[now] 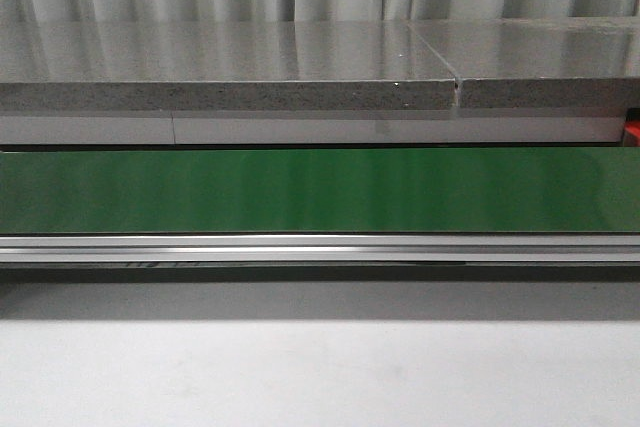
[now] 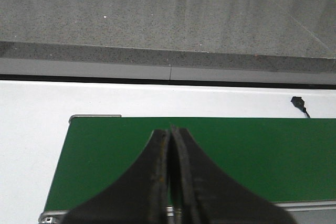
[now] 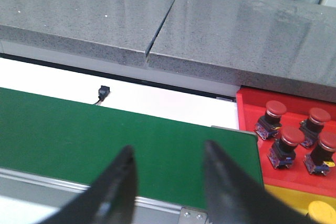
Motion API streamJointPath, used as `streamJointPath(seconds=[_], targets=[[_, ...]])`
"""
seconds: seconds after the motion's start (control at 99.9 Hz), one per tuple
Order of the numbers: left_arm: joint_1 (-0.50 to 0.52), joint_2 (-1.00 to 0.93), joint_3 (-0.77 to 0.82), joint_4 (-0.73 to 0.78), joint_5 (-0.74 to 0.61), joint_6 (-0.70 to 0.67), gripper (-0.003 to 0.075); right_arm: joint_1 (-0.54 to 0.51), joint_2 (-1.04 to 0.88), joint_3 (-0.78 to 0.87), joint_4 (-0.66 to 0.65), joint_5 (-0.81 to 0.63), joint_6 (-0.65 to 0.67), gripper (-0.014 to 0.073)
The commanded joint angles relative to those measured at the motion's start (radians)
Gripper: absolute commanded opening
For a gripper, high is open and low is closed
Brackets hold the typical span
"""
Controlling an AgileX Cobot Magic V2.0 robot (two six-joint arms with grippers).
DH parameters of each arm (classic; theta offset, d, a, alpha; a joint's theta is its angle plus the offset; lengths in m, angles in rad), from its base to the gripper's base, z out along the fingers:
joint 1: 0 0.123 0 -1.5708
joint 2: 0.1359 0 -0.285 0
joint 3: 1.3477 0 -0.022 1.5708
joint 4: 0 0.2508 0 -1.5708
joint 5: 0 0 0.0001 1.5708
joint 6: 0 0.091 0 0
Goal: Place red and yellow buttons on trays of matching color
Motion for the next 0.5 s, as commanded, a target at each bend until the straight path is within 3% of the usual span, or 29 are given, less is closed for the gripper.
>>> streamJointPath(seconds=[0.0,0.08,0.491], targets=[[0.002,0.004,-0.026,-0.007,-0.074,-0.008,-0.0019,0.003,-0.023,-0.012,0.000,-0.051,-0.008,0.0064],[0.002,0.004,-0.026,-0.007,-0.074,-0.008,-0.0019,0.003,-0.025,-0.011,0.000,-0.033,-0.008,-0.0073],[0.002,0.004,-0.026,-0.007,-0.074,-0.008,-0.0019,0.003,-0.025,-0.011,0.000,-0.026,-0.008,-0.0068]])
